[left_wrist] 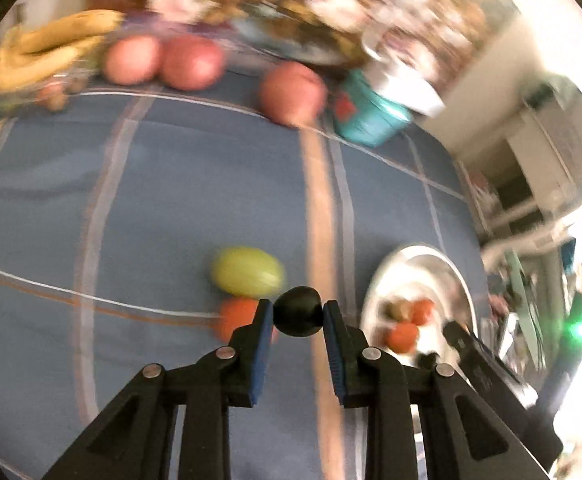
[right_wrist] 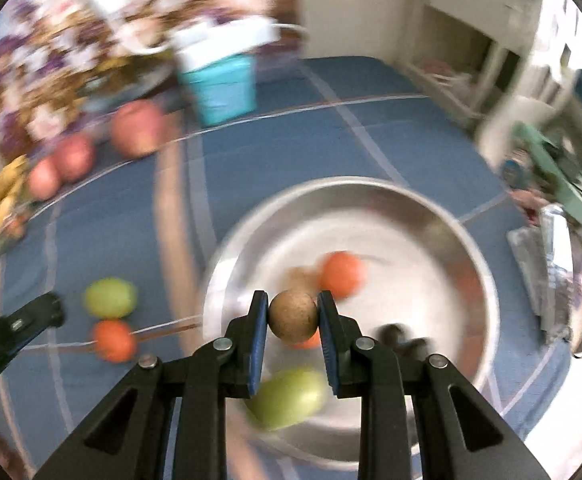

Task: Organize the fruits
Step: 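Lower the kiwi and plum into the steel plate and open both tools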

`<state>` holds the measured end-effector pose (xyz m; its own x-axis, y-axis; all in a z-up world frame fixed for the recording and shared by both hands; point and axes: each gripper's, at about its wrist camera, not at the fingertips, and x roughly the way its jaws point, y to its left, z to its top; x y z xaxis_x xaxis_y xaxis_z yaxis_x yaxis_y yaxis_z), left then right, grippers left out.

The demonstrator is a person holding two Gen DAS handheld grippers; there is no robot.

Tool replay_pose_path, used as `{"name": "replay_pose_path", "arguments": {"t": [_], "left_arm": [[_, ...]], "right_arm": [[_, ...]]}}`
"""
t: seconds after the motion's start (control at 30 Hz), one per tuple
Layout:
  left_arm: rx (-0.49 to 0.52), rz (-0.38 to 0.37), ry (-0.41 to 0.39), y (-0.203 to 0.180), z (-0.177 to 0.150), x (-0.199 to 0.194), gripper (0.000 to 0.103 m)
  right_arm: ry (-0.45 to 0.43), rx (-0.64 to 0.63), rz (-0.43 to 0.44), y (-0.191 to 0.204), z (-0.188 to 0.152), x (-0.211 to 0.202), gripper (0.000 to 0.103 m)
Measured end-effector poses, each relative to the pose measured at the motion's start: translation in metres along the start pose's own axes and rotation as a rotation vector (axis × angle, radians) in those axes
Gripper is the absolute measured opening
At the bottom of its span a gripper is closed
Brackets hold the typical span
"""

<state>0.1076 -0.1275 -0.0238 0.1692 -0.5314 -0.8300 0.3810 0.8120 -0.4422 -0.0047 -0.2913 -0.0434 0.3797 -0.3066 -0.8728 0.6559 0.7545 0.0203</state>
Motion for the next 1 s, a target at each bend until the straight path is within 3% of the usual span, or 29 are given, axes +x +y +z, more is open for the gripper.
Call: {"name": "replay_pose_path", "arguments": {"t": [0.17, 0.37, 0.47, 0.53, 0.63, 0.7, 0.87, 1.0], "left_arm": [[0.139, -0.056, 0.046, -0.052, -0.016, 0.025, 0.027], [0.231, -0.072, 0.066, -0.075, -0.030, 0.034, 0.031], [0.228, -0.074, 0.066, -0.080, -0.030, 0.037, 0.056], [0.219, -0.076, 0.066, -0.078, -0.029, 0.036, 0.057], [0.202, -0.071, 0.068, -0.073, -0.028, 0.035, 0.057], [0.183, -0.058, 0.068, -0.068, -0.026, 0.033, 0.059], [0.112, 0.070, 0.052, -0.040, -0.014, 0.021, 0.074], [-0.025, 0.225, 0.016, 0.014, -0.001, 0.001, 0.086]], "right_arm": [[-0.009, 0.068, -0.051, -0.043, 0.004, 0.011, 0.026], [-0.056, 0.096, -0.067, -0.065, 0.005, 0.010, 0.026], [-0.053, 0.116, -0.058, -0.073, 0.007, 0.012, 0.027], [-0.044, 0.125, -0.056, -0.075, 0.010, 0.014, 0.030], [-0.044, 0.124, -0.061, -0.076, 0.011, 0.015, 0.049], [-0.052, 0.122, -0.071, -0.076, 0.011, 0.013, 0.051], [-0.044, 0.099, -0.054, -0.067, 0.008, 0.012, 0.051], [-0.020, 0.066, -0.030, -0.053, 0.005, 0.012, 0.051]]}}
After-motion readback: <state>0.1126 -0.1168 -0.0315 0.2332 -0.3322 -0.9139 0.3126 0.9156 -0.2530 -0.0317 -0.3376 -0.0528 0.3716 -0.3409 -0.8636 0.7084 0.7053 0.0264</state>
